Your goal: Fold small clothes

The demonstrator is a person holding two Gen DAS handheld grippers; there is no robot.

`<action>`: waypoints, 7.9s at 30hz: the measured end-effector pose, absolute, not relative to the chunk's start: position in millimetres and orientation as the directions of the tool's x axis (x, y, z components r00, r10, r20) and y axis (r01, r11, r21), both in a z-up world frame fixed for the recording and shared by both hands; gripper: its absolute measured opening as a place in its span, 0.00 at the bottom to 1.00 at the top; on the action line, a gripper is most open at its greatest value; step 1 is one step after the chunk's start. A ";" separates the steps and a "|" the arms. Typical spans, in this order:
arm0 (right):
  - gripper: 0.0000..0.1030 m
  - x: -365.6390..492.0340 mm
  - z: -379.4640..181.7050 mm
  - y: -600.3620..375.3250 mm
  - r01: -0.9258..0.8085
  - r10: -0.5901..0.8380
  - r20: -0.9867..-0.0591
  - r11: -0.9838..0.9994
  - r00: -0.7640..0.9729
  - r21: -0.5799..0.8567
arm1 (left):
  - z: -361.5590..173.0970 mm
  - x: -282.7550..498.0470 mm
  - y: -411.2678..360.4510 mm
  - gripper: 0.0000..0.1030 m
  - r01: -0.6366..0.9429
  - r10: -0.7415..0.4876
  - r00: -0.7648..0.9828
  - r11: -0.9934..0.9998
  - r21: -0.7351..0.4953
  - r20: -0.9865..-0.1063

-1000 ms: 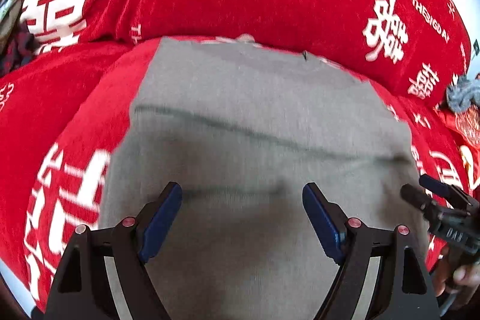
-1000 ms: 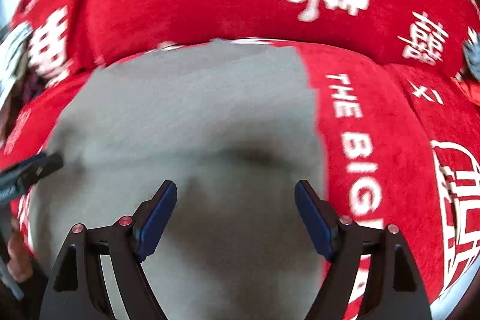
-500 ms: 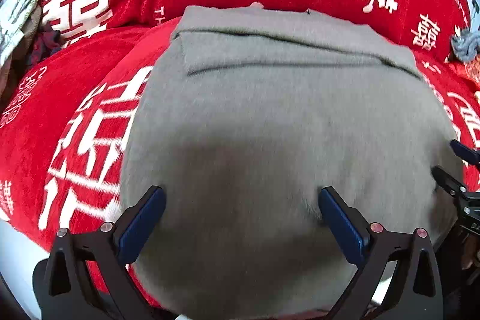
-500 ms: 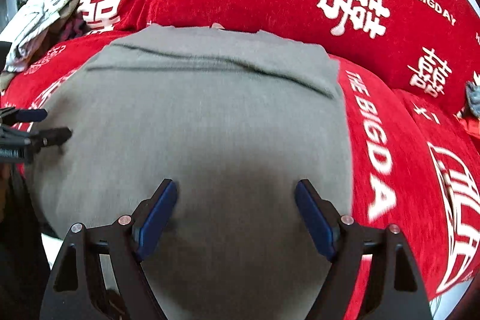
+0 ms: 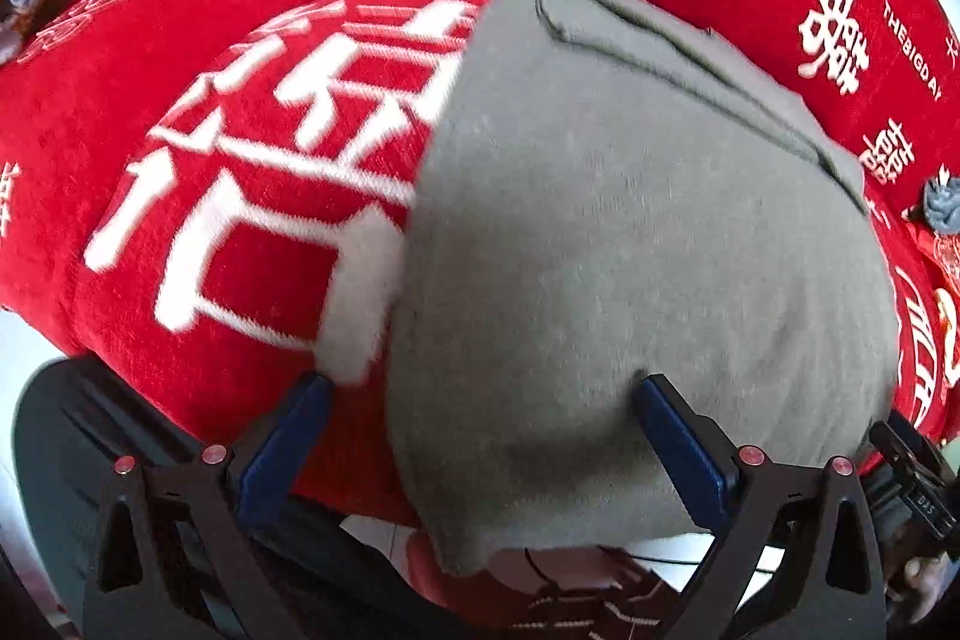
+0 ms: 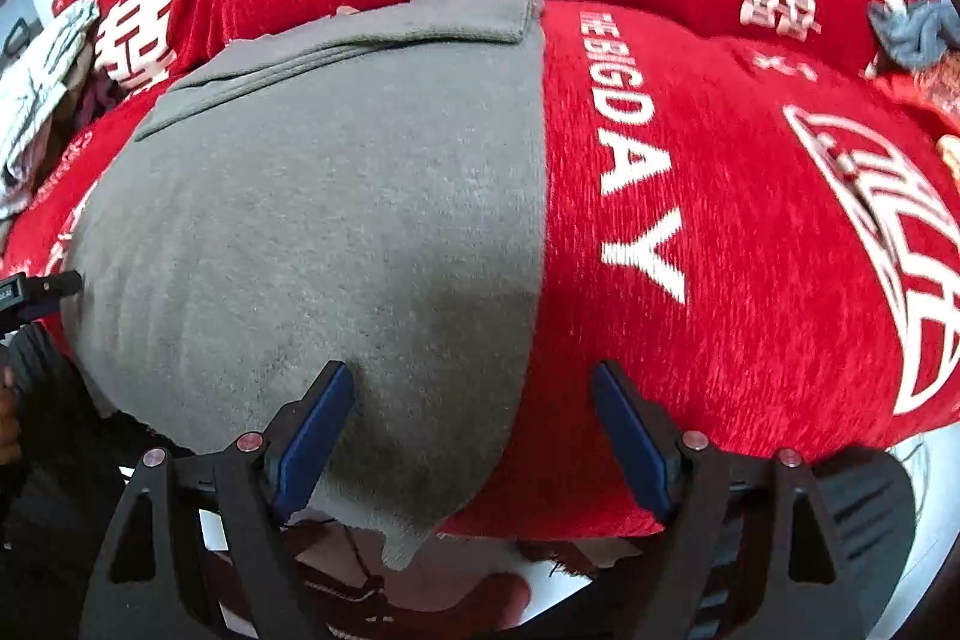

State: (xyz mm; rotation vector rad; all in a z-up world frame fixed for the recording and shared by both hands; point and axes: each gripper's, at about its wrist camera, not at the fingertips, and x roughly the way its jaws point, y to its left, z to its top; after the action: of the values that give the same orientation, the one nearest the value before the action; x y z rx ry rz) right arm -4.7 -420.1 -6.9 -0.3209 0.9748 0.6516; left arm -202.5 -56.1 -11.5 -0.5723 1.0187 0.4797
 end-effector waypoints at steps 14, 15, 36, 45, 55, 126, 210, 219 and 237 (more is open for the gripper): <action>0.13 -6.4 14.4 -418.8 -0.691 0.524 -0.783 0.702 0.336 0.173 | 28.3 -195.1 -83.1 0.12 -0.478 0.115 0.535 0.858 -0.188 -0.837; 0.13 -2.3 22.4 -421.5 -0.691 0.560 -0.759 0.692 0.332 0.208 | 33.9 -192.3 -82.8 0.12 -0.469 0.118 0.546 0.863 -0.186 -0.829; 0.23 110.7 32.0 -372.4 -0.599 0.580 -0.724 0.747 0.374 0.289 | 37.7 -113.3 -8.2 0.79 -0.492 0.045 0.632 0.794 -0.356 -0.774; 0.65 86.0 26.3 -410.6 -0.578 0.596 -0.712 0.748 0.371 0.325 | 32.8 -149.4 -33.1 0.88 -0.438 0.029 0.649 0.831 -0.343 -0.760; 0.19 62.3 9.4 -379.9 -0.686 0.593 -0.756 0.673 0.276 0.278 | 23.1 -121.4 -73.8 0.14 -0.403 0.039 0.577 0.883 -0.242 -0.816; 0.07 267.7 75.9 -258.5 -0.476 0.548 -0.752 0.805 0.367 0.355 | 80.7 95.7 52.2 0.11 -0.530 0.125 0.514 0.824 -0.200 -0.848; 0.63 140.3 40.0 -242.8 -0.648 0.358 -0.829 0.761 0.430 -0.007 | 34.2 23.5 -30.0 0.88 -0.491 0.292 0.443 0.870 0.043 -0.848; 0.66 151.4 45.2 -320.7 -0.523 0.325 -0.825 0.851 0.462 0.042 | 46.7 -55.8 4.8 0.88 -0.602 0.261 0.499 0.791 -0.113 -0.826; 0.66 102.3 61.7 -264.9 -0.641 0.421 -0.812 0.764 0.405 0.077 | 11.3 -57.9 66.4 0.52 -0.530 -0.148 0.735 0.482 -0.697 -0.661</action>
State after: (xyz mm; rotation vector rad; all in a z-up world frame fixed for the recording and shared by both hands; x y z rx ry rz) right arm 102.3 -264.9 61.7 -0.2642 0.9379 0.6795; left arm -57.9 66.4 11.3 -1.0641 0.7388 0.2606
